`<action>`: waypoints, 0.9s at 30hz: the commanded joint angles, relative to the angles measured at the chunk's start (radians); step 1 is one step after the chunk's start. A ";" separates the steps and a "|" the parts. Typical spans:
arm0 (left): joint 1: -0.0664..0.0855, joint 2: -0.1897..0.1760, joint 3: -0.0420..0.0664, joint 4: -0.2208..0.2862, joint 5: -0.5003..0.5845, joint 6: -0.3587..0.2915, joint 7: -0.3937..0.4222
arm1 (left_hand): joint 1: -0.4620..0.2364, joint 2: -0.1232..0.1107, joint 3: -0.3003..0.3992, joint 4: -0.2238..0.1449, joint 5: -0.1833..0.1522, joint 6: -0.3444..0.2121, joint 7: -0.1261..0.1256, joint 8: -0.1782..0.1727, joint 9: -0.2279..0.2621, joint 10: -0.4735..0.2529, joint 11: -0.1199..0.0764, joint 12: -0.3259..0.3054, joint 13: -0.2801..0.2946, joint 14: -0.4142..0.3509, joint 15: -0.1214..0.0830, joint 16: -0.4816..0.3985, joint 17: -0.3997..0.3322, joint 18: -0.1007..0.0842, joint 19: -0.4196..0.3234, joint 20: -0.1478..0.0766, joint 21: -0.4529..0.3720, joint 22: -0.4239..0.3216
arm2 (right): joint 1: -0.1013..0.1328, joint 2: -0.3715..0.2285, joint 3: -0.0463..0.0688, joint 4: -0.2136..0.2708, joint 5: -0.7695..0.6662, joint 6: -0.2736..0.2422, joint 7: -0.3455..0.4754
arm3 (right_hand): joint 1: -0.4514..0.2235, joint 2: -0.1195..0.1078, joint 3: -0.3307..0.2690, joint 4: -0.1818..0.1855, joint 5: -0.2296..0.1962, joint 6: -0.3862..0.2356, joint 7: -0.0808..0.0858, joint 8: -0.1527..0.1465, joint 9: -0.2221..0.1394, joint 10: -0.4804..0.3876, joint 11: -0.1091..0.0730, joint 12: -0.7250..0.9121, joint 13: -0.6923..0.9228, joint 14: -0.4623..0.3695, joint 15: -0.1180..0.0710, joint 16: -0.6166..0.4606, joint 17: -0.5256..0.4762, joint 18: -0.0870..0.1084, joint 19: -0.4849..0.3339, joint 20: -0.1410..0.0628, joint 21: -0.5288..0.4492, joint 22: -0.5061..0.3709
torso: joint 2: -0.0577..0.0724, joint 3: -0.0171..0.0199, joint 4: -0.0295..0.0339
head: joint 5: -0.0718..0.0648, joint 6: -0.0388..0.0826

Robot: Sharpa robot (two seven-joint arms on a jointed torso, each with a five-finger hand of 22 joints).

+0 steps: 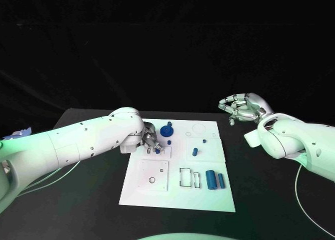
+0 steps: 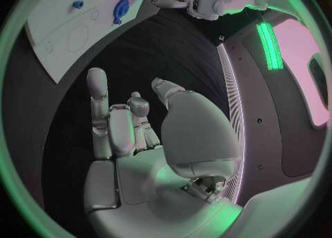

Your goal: Assemble the parts on the task board

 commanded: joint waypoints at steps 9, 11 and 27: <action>0.008 -0.018 0.007 0.020 0.004 0.012 0.000 | -0.009 0.000 -0.007 0.000 -0.007 -0.001 0.007 -0.006 0.001 -0.001 -0.006 -0.005 -0.002 0.089 -0.007 0.006 0.196 -0.020 0.000 -0.007 0.001 0.000 | -0.002 -0.001 0.000 -0.003 -0.008 0.007 0.010 | -0.014 -0.003 -0.004 0.010 0.003 -0.007 0.002 0.006 0.001 -0.004 0.000 0.000 -0.001 -0.006 -0.002 -0.005 -0.001 0.017 -0.007 -0.001 -0.005 -0.001 | 0.000 0.0003 0.0016 | -0.004 -0.002; 0.010 -0.021 0.012 0.024 0.004 0.010 0.000 | -0.008 -0.001 -0.010 0.000 -0.007 -0.002 0.007 -0.007 0.002 -0.002 -0.006 -0.006 -0.003 0.088 -0.007 0.005 0.194 -0.020 0.000 -0.007 0.001 0.001 | -0.002 -0.001 0.000 -0.003 -0.008 0.007 0.011 | -0.015 -0.004 -0.006 0.012 0.002 -0.008 0.002 0.007 0.002 -0.005 0.000 0.000 -0.002 -0.006 -0.002 -0.005 -0.001 0.017 -0.007 -0.001 -0.005 -0.001 | 0.000 0.0002 0.0017 | -0.003 -0.001; 0.059 -0.051 0.052 0.037 0.048 -0.021 0.017 | 0.012 -0.002 -0.048 -0.001 -0.001 -0.041 0.027 -0.057 -0.007 -0.038 0.010 -0.032 -0.035 0.082 0.005 -0.005 0.173 -0.017 -0.008 0.002 -0.009 -0.017 | -0.004 -0.001 0.000 -0.011 -0.008 0.008 0.010 | -0.020 -0.005 -0.012 0.018 -0.002 -0.011 0.002 0.010 0.001 -0.005 0.000 0.001 -0.003 -0.006 -0.002 -0.006 -0.001 0.018 -0.008 0.000 -0.010 -0.004 | 0.000 0.0014 0.0029 | 0.001 0.011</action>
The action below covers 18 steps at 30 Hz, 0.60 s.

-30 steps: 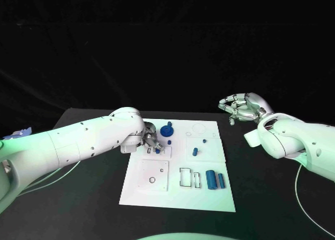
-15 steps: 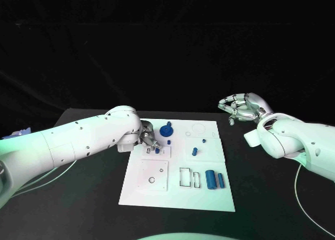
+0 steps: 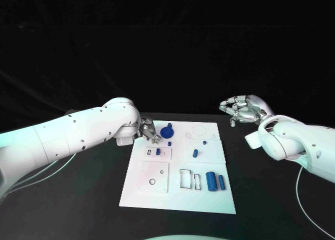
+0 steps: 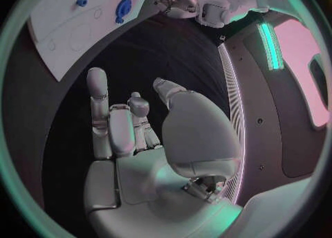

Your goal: Assemble the parts on the task board

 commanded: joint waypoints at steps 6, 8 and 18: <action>0.043 0.006 0.007 -0.064 0.042 -0.052 0.057 | 0.077 0.003 -0.029 0.000 0.009 -0.072 0.045 -0.112 -0.054 -0.148 0.039 -0.153 -0.189 0.076 0.033 -0.016 0.151 -0.010 -0.027 0.024 -0.029 -0.047 | -0.001 -0.001 0.000 -0.002 -0.008 0.008 0.008 | -0.007 0.000 -0.001 0.008 -0.002 -0.008 -0.001 0.006 0.001 -0.005 0.000 0.002 0.000 -0.006 -0.002 -0.006 0.000 0.017 -0.007 0.000 -0.004 0.000 | 0.002 -0.0005 -0.0016 | 0.003 0.002; 0.048 0.013 0.008 -0.084 0.049 -0.061 0.070 | 0.094 0.005 -0.036 0.000 0.008 -0.093 0.062 -0.159 -0.092 -0.173 0.054 -0.183 -0.230 0.074 0.048 -0.019 0.146 -0.008 -0.029 0.038 -0.032 -0.051 | -0.001 0.000 0.000 -0.002 -0.008 0.008 0.008 | -0.007 0.000 -0.001 0.008 -0.002 -0.008 -0.001 0.006 0.001 -0.005 0.000 0.002 0.000 -0.006 -0.002 -0.006 0.000 0.017 -0.007 0.000 -0.004 0.000 | 0.003 -0.0014 -0.0029 | 0.004 0.001; 0.057 0.048 0.006 -0.164 0.000 -0.052 0.094 | 0.110 0.011 -0.052 0.002 0.007 -0.085 0.073 -0.186 -0.126 -0.196 0.065 -0.210 -0.269 0.075 0.058 -0.018 0.148 -0.009 -0.027 0.050 -0.029 -0.044 | -0.001 0.001 0.000 -0.004 -0.010 0.008 0.008 | -0.007 0.000 -0.002 0.008 -0.002 -0.009 -0.001 0.007 0.001 -0.004 0.000 0.002 0.000 -0.006 -0.002 -0.006 0.000 0.018 -0.007 0.000 -0.005 0.000 | 0.003 -0.0041 0.0010 | 0.006 0.003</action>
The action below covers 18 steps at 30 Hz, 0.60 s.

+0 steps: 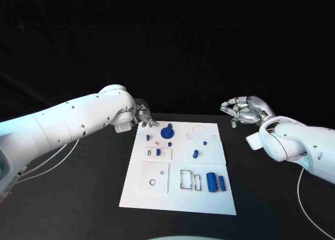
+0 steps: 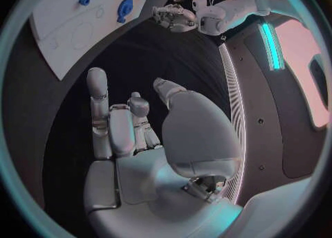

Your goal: Assemble the parts on the task board

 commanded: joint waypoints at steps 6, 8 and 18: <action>0.003 0.034 -0.011 -0.072 -0.044 0.053 0.022 | -0.002 0.004 -0.014 0.001 -0.001 0.017 0.001 0.003 -0.005 0.006 0.000 0.008 0.007 0.074 0.006 -0.002 0.151 -0.009 0.001 0.009 0.003 0.007 | -0.001 0.003 0.000 -0.001 -0.014 0.009 0.008 | -0.007 0.000 0.001 0.006 -0.002 -0.009 -0.001 0.007 0.001 -0.004 0.000 0.002 0.000 -0.006 -0.002 -0.006 0.000 0.018 -0.007 0.000 -0.005 0.000 | 0.000 -0.0009 0.0001 | 0.007 -0.005; 0.002 0.046 -0.016 -0.093 -0.045 0.070 0.020 | -0.005 0.005 -0.015 0.001 -0.001 0.018 0.001 0.003 -0.006 0.006 0.000 0.007 0.006 0.074 0.006 -0.001 0.152 -0.009 0.001 0.009 0.003 0.007 | -0.001 0.003 0.000 -0.001 -0.015 0.009 0.008 | -0.007 0.000 0.001 0.006 -0.002 -0.009 -0.001 0.007 0.001 -0.004 0.000 0.002 0.000 -0.006 -0.002 -0.006 0.000 0.018 -0.007 0.000 -0.005 0.000 | 0.000 -0.0013 -0.0014 | 0.009 -0.004; -0.006 0.085 -0.031 -0.176 -0.039 0.125 0.013 | -0.021 0.012 -0.027 0.001 -0.004 0.026 -0.001 0.004 -0.011 0.013 -0.001 0.016 0.013 0.075 0.005 0.000 0.154 -0.010 0.003 0.010 0.006 0.012 | -0.001 0.004 0.000 0.000 -0.016 0.010 0.009 | -0.007 0.000 0.001 0.006 -0.002 -0.009 -0.001 0.007 0.001 -0.004 0.000 0.002 0.000 -0.006 -0.002 -0.006 0.000 0.018 -0.007 0.000 -0.005 0.000 | 0.005 -0.0030 -0.0056 | 0.010 -0.004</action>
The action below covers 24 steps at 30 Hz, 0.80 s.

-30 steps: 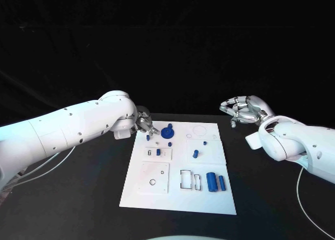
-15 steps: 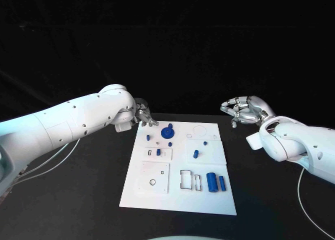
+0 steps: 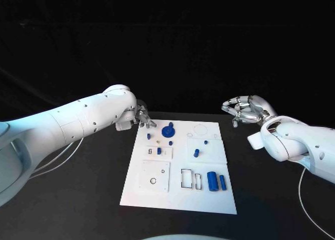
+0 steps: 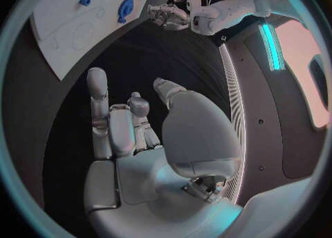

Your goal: Assemble the parts on the task board

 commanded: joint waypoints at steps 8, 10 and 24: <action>-0.007 0.023 -0.005 -0.051 0.004 0.085 0.000 | -0.041 0.006 -0.033 0.000 -0.021 0.020 -0.007 0.010 -0.006 0.014 -0.004 0.014 0.005 0.076 0.003 0.002 0.157 -0.011 0.002 0.005 0.010 0.009 | -0.001 0.001 0.000 0.001 -0.013 0.009 0.009 | -0.005 0.001 0.000 0.007 0.000 -0.011 -0.002 0.009 0.001 -0.003 0.000 0.004 0.000 -0.005 -0.002 -0.005 0.001 0.017 -0.005 0.000 -0.005 0.000 | 0.005 -0.0014 -0.0028 | -0.001 -0.005; -0.008 0.026 -0.005 -0.058 0.007 0.093 -0.001 | -0.047 0.008 -0.039 0.000 -0.031 0.023 -0.009 0.013 -0.006 0.015 -0.005 0.015 0.005 0.076 0.002 0.002 0.157 -0.011 0.002 0.005 0.010 0.009 | -0.002 0.001 0.000 0.001 -0.013 0.010 0.010 | -0.005 0.001 0.000 0.007 0.000 -0.011 -0.002 0.009 0.001 -0.003 0.000 0.004 0.000 -0.005 -0.002 -0.005 0.001 0.017 -0.005 0.000 -0.005 0.000 | 0.003 -0.0008 -0.0023 | -0.001 -0.006; -0.014 0.038 -0.011 -0.077 0.012 0.140 -0.002 | -0.003 0.021 -0.040 -0.006 -0.038 0.040 -0.018 0.034 0.000 0.021 -0.013 0.022 0.008 0.077 -0.005 0.003 0.159 -0.012 0.003 0.000 0.013 0.015 | -0.004 0.002 0.000 0.000 -0.013 0.011 0.009 | -0.005 0.001 0.000 0.007 0.000 -0.011 -0.002 0.009 0.001 -0.003 0.000 0.004 0.000 -0.005 -0.002 -0.005 0.001 0.017 -0.005 0.000 -0.005 0.000 | 0.002 0.0008 -0.0022 | 0.001 -0.008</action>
